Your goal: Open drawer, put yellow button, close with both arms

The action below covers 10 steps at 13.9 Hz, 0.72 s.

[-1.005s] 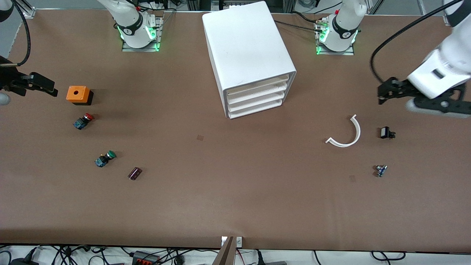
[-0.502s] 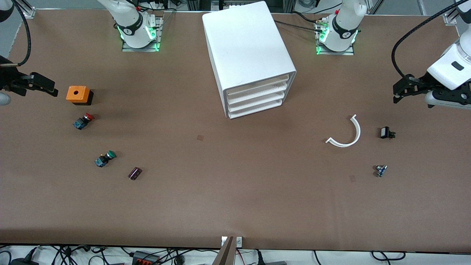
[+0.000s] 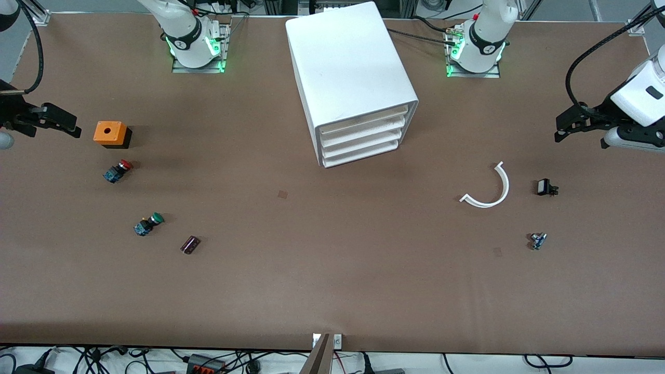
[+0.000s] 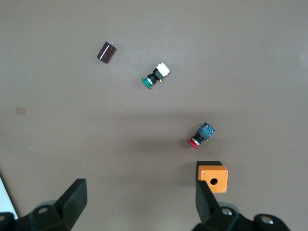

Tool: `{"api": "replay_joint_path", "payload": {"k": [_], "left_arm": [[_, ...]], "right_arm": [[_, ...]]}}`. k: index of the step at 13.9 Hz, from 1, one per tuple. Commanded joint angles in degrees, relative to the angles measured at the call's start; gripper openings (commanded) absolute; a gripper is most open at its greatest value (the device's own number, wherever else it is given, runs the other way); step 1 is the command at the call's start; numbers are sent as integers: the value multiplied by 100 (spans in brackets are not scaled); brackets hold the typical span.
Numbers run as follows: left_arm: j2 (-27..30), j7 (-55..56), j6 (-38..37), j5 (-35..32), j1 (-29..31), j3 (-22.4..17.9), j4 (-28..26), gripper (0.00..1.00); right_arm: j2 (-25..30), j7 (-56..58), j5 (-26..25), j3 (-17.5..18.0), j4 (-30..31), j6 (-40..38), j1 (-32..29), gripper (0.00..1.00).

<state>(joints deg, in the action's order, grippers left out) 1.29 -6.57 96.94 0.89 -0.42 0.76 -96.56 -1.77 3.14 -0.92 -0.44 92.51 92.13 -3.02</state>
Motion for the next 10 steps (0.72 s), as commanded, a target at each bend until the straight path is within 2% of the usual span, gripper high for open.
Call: {"api": "replay_joint_path", "payload": {"k": [1, 3, 10], "left_arm": [[100, 111, -52, 87, -64, -32, -73, 100], [117, 182, -376, 78, -55, -32, -73, 100], [100, 314, -421, 60, -46, -32, 24, 100]], "right_arm": [[98, 12, -93, 27, 127, 103, 3, 100], [98, 12, -84, 27, 127, 103, 3, 100], [81, 20, -84, 18, 127, 112, -5, 100]]}}
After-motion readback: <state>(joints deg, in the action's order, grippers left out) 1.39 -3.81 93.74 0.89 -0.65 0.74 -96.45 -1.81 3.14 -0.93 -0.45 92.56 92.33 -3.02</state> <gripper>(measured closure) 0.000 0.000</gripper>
